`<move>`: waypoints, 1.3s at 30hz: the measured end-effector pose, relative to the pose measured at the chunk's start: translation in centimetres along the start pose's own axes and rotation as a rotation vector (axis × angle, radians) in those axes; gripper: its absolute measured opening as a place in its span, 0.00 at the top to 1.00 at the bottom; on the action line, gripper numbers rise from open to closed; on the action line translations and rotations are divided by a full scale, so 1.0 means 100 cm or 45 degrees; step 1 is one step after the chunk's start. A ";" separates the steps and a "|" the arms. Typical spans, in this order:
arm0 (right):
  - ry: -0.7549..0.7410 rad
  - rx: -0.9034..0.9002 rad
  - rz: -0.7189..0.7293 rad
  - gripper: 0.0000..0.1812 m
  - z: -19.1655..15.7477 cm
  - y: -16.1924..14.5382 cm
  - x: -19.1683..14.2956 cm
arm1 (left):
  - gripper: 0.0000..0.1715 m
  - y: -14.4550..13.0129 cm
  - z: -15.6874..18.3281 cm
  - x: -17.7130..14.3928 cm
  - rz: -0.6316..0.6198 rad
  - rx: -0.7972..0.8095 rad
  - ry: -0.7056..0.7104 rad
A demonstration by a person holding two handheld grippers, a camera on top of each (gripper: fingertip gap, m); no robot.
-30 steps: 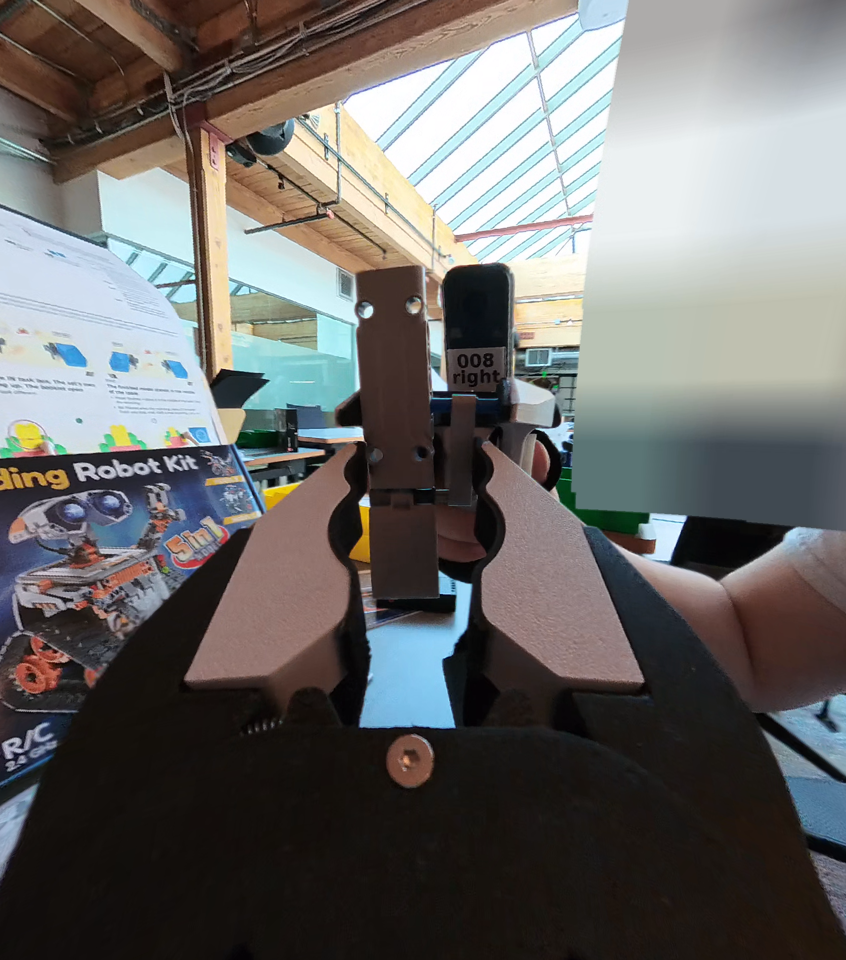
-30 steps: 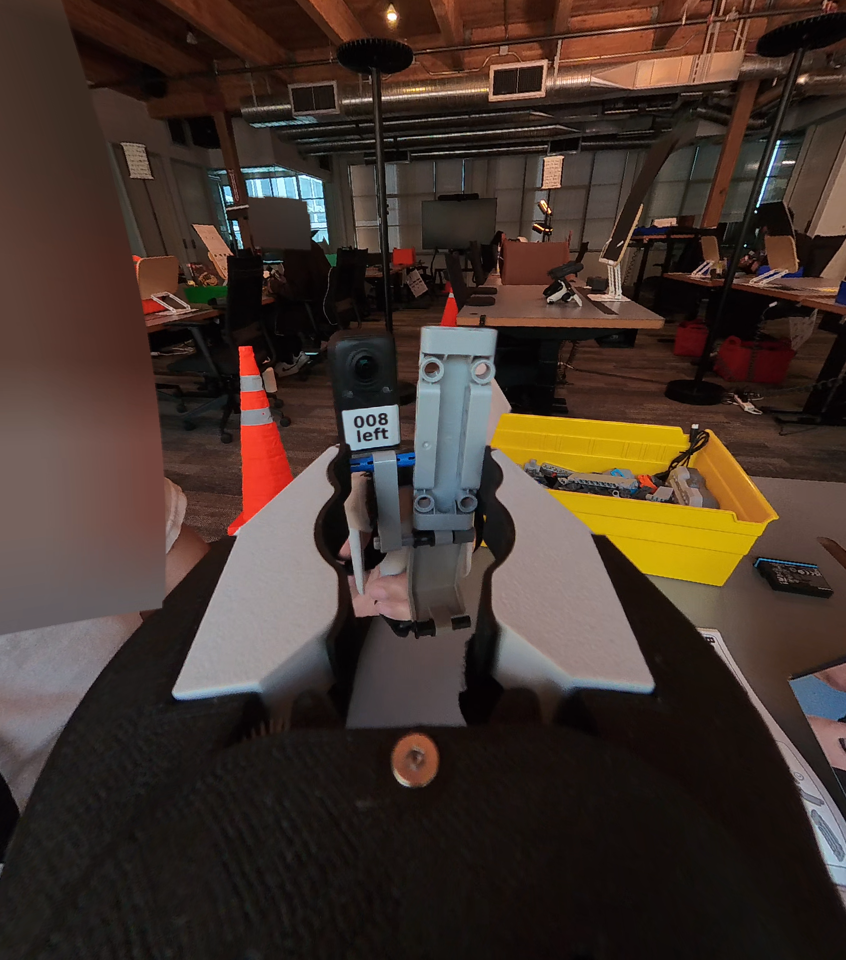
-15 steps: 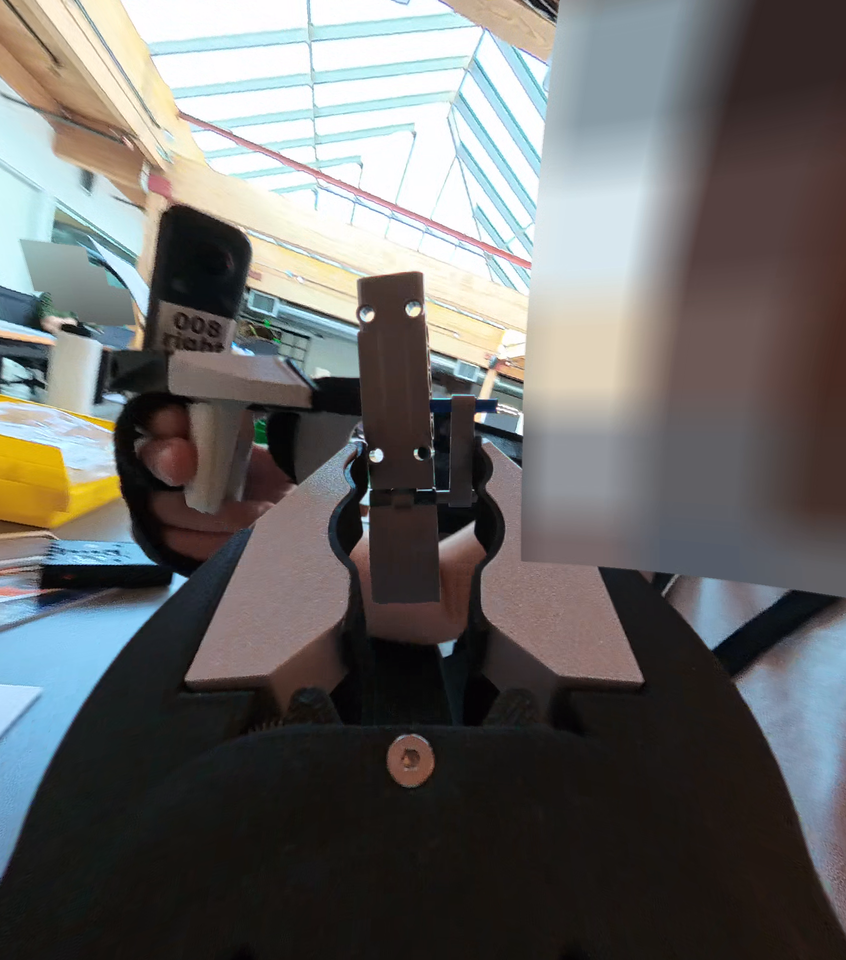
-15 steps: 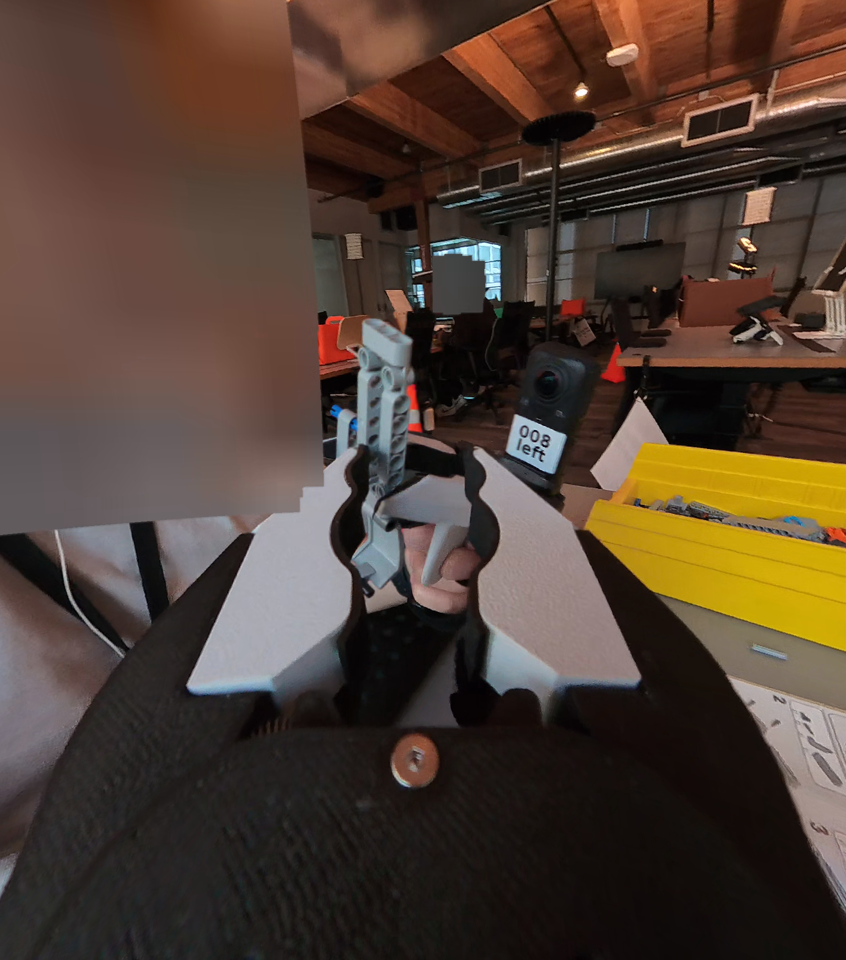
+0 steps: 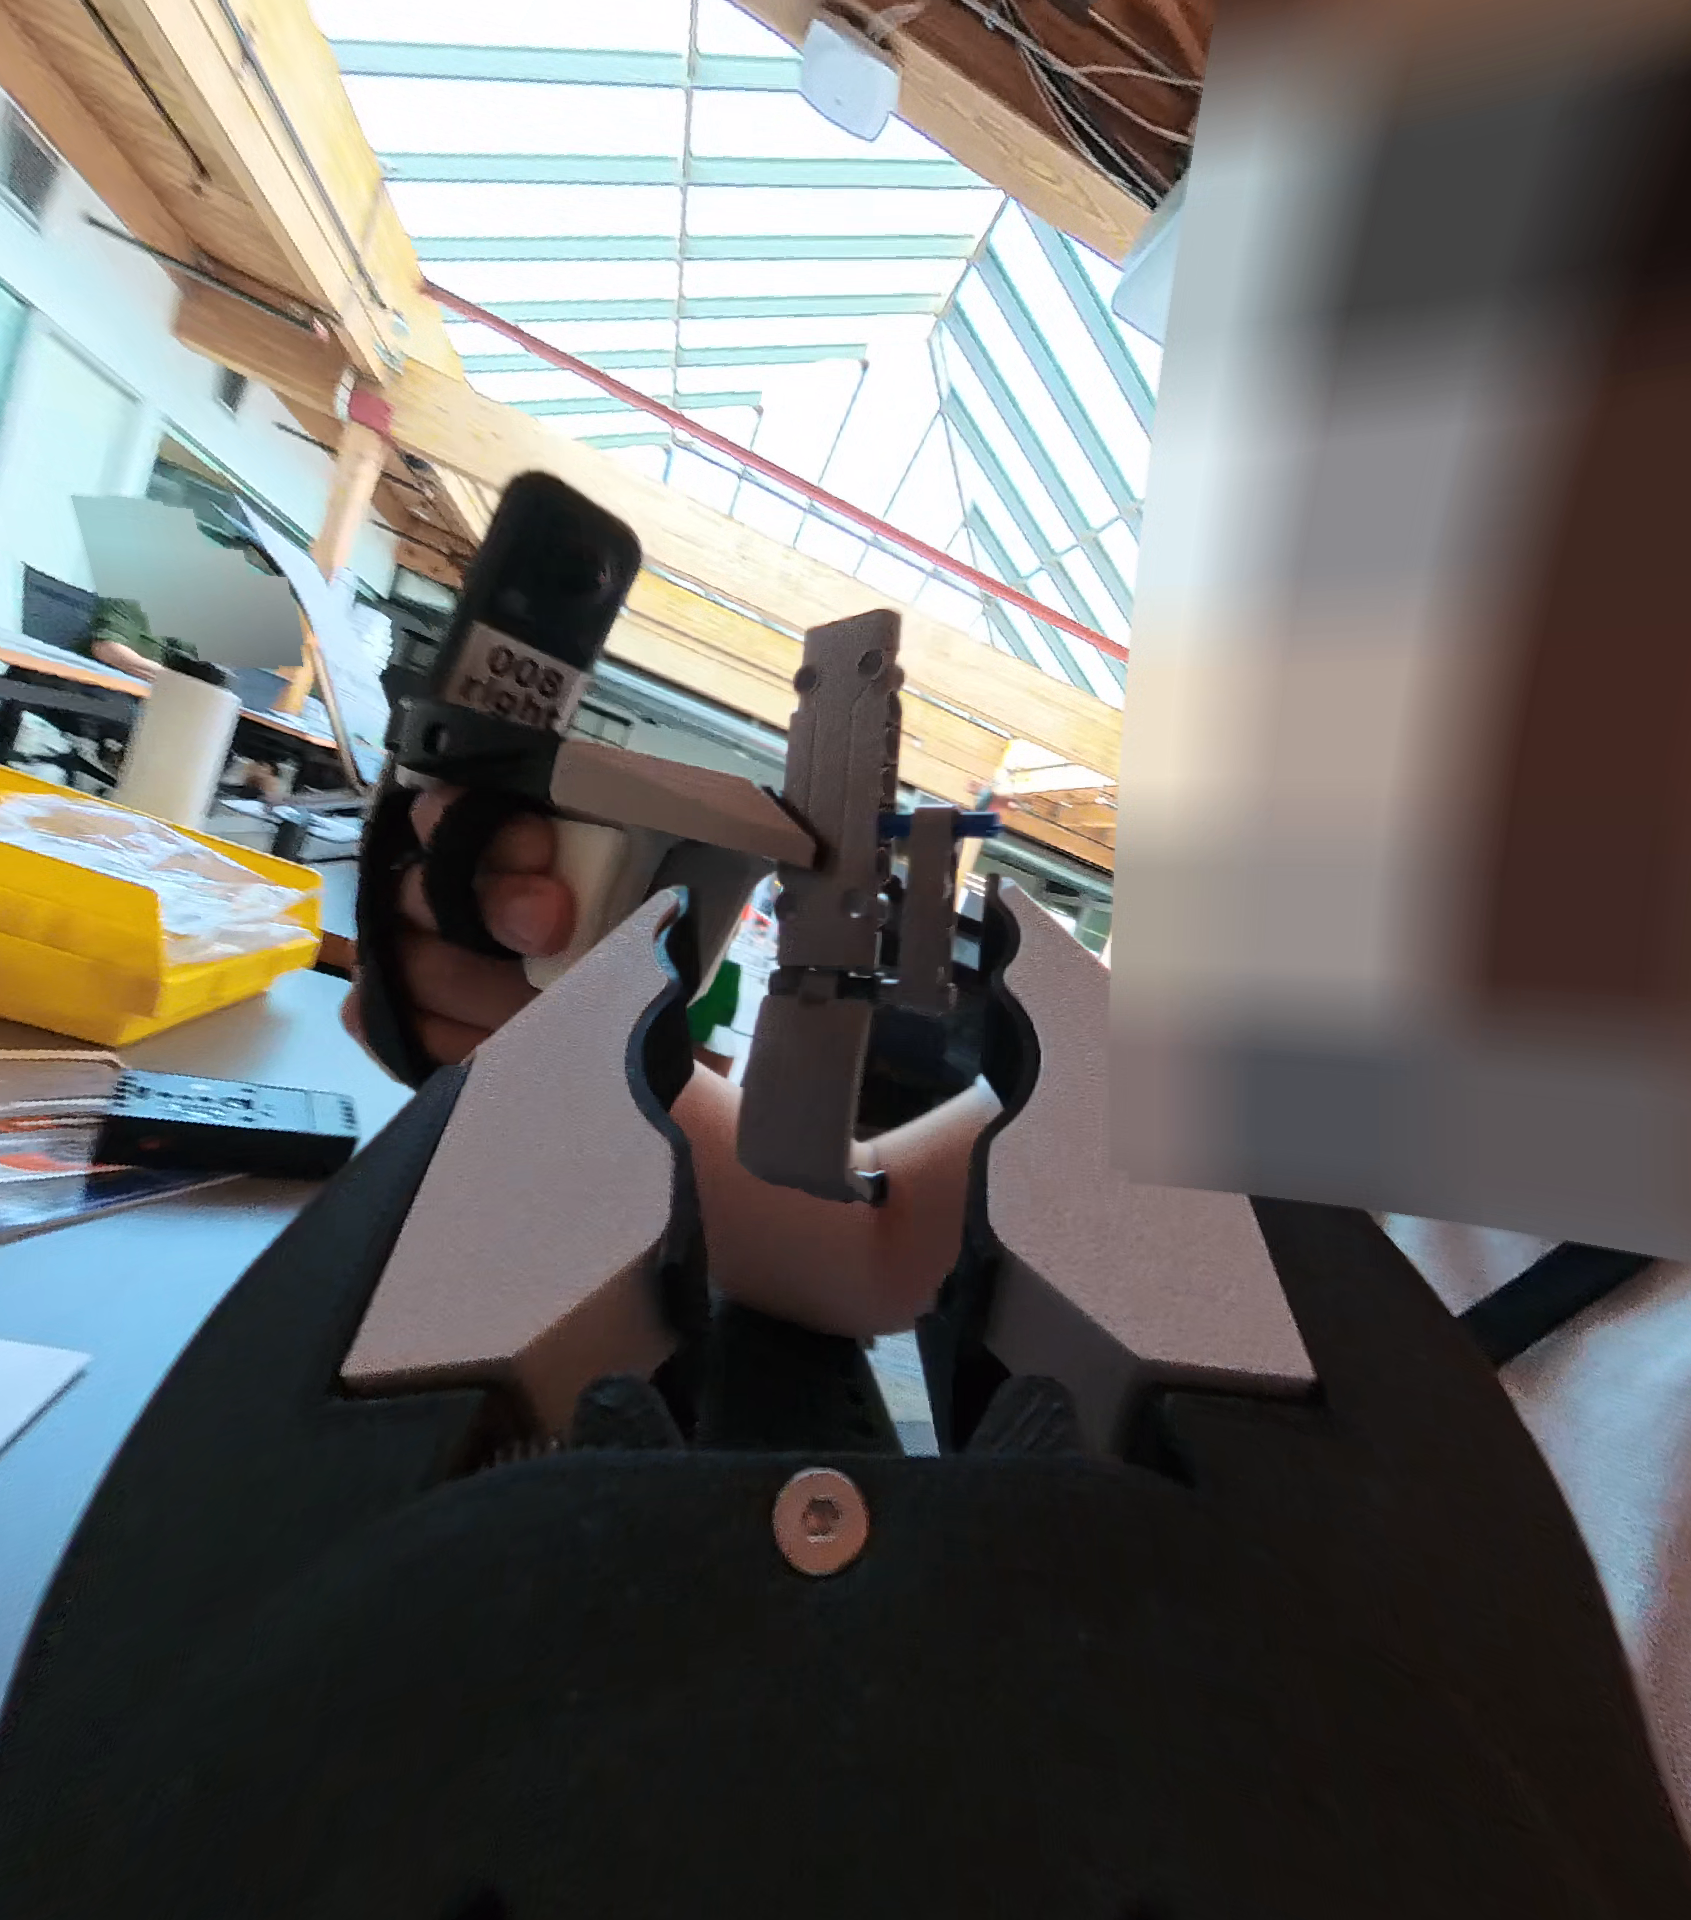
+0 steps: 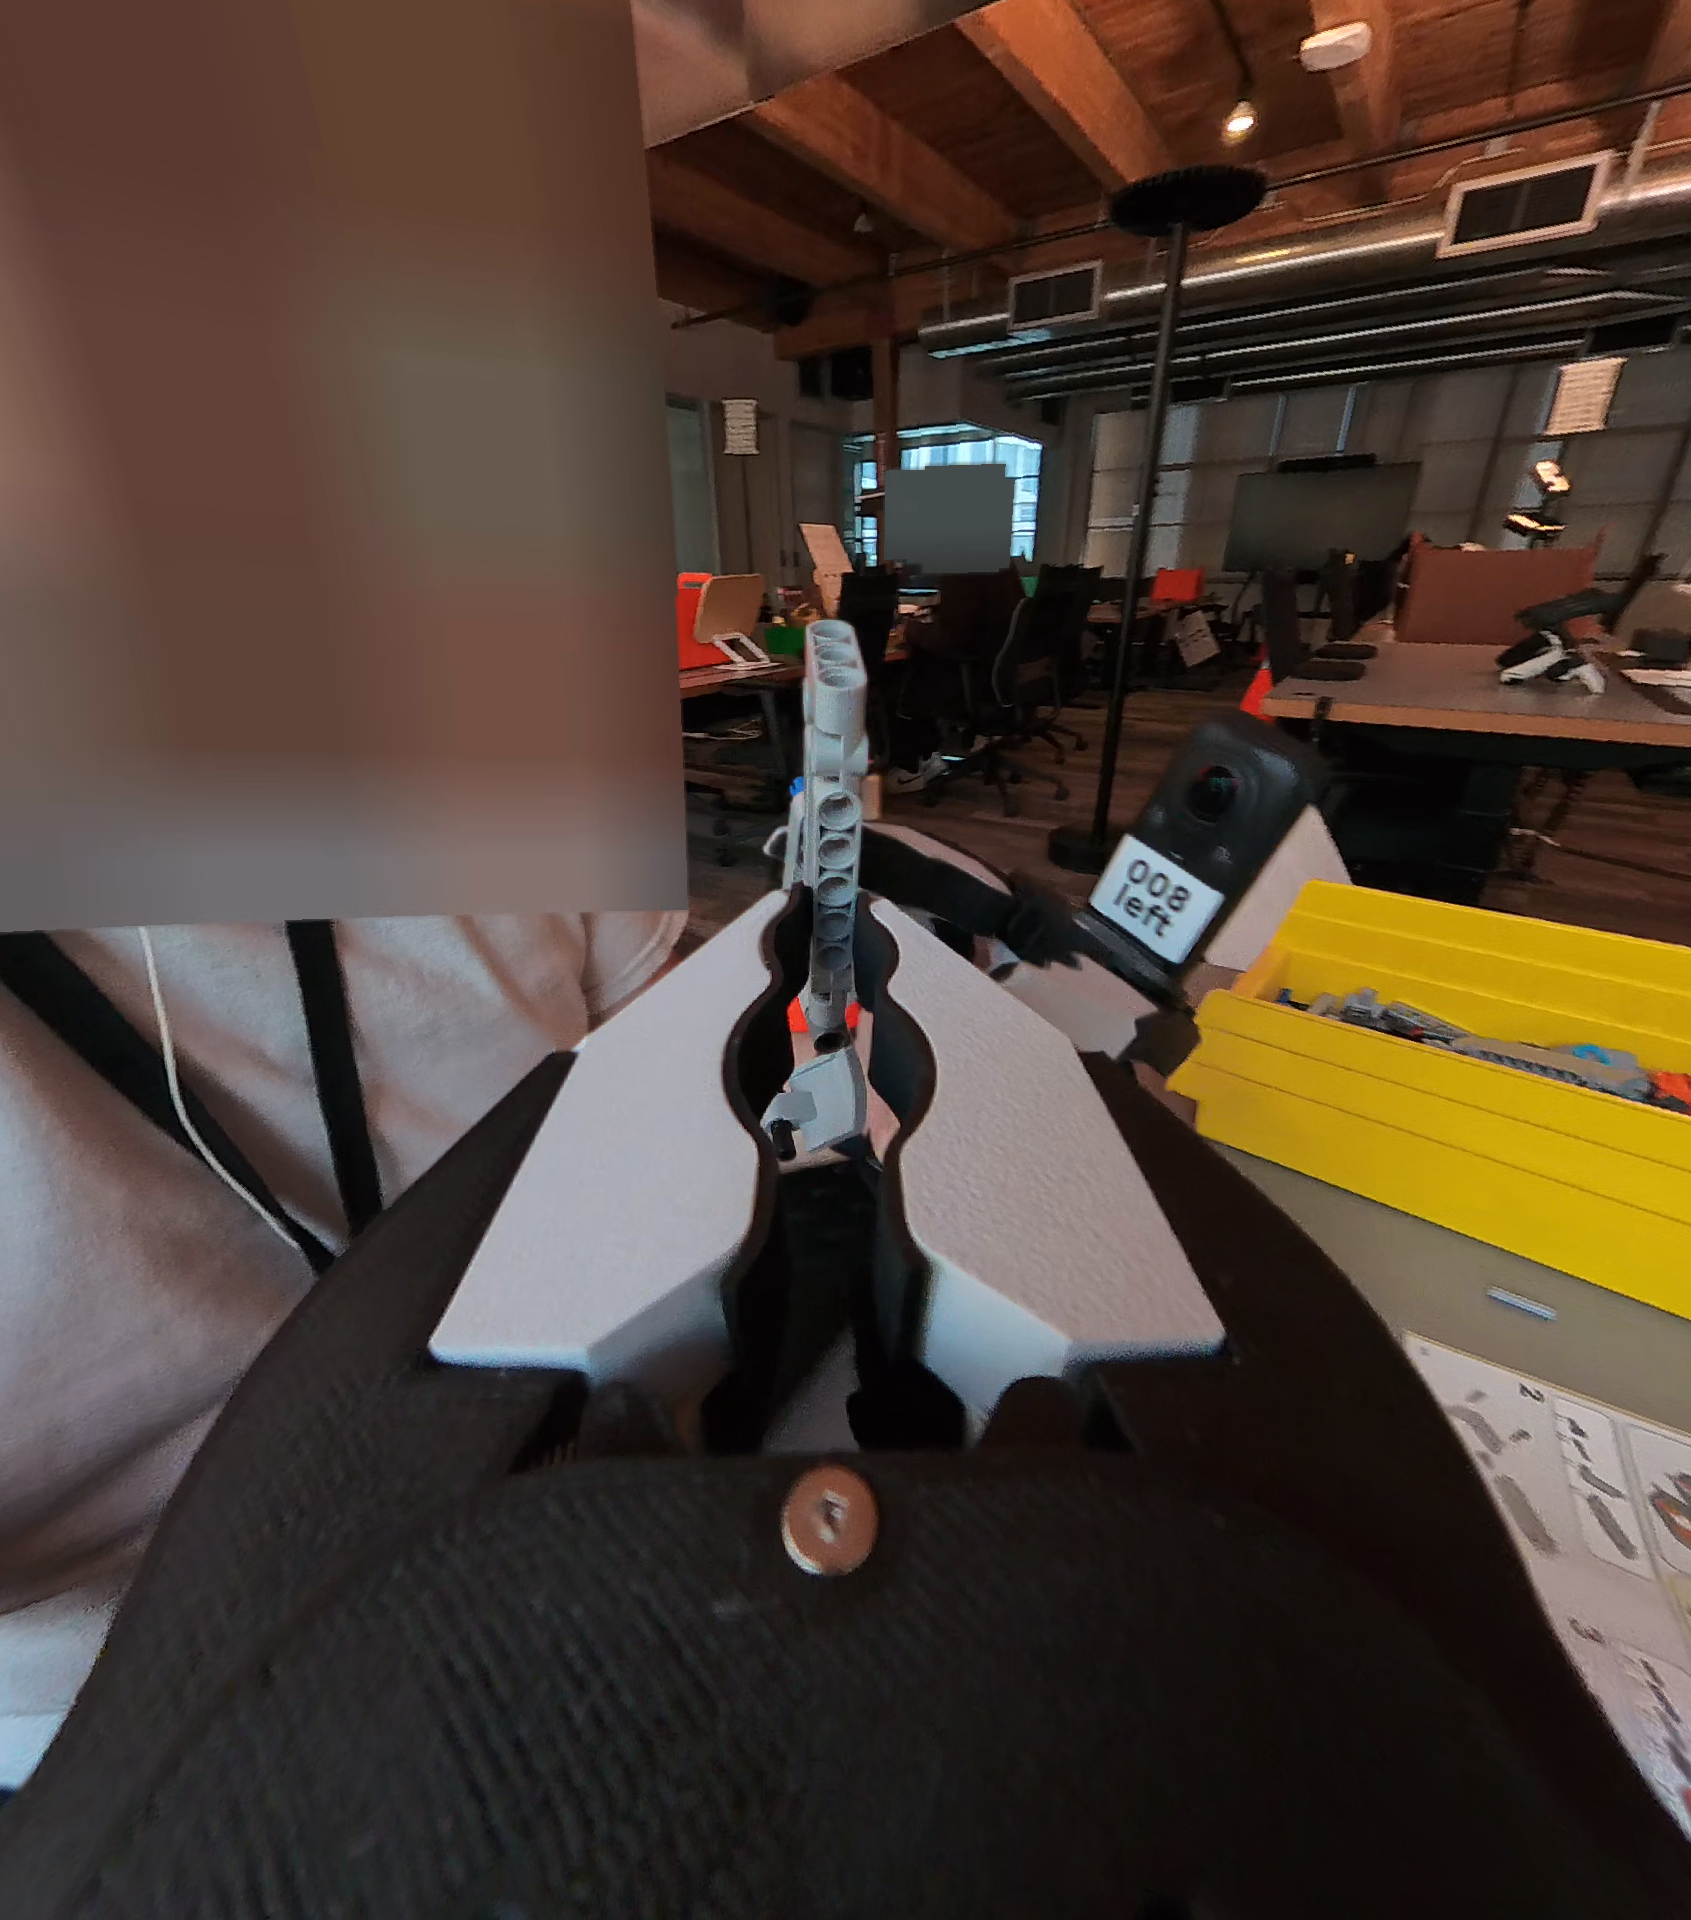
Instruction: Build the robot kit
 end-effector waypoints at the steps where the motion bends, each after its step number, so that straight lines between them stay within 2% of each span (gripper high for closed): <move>1: -0.042 -0.015 -0.009 0.97 0.002 0.001 -0.002 | 0.70 0.004 0.000 -0.003 0.023 0.031 0.031; 5: -0.209 -0.127 -0.101 0.97 0.006 0.003 -0.005 | 0.75 0.017 0.002 -0.011 0.052 0.241 0.267; 9: -0.307 -0.283 -0.146 0.97 0.005 0.010 -0.004 | 0.84 0.024 0.015 -0.009 -0.006 0.515 0.479; 13: -0.344 -0.374 -0.157 0.97 0.003 0.014 -0.002 | 0.91 0.031 0.031 -0.003 -0.045 0.687 0.557; 17: -0.357 -0.412 -0.167 0.97 0.001 0.016 0.001 | 0.91 0.030 0.036 0.002 -0.117 0.820 0.632; 21: -0.347 -0.434 -0.172 0.97 -0.001 0.016 0.004 | 0.97 0.029 0.038 0.003 -0.141 0.870 0.649; 34: -0.300 -0.451 -0.154 0.97 -0.007 0.018 0.011 | 0.98 0.026 0.045 0.003 -0.172 0.892 0.629; 38: -0.297 -0.456 -0.138 0.93 -0.011 0.023 0.016 | 0.98 0.023 0.046 0.007 -0.207 0.908 0.624; 39: -0.289 -0.458 -0.142 0.95 -0.012 0.023 0.017 | 0.98 0.022 0.046 0.008 -0.209 0.912 0.626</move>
Point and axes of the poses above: each gripper's, where its closed fingertips meet, x out along the fingers, y out of its top, z = x × y across the jaws, the point moved 5 cm from there along -x, back along the fingers, and after that the axes turned 6 degrees about y, right-handed, at the moved point
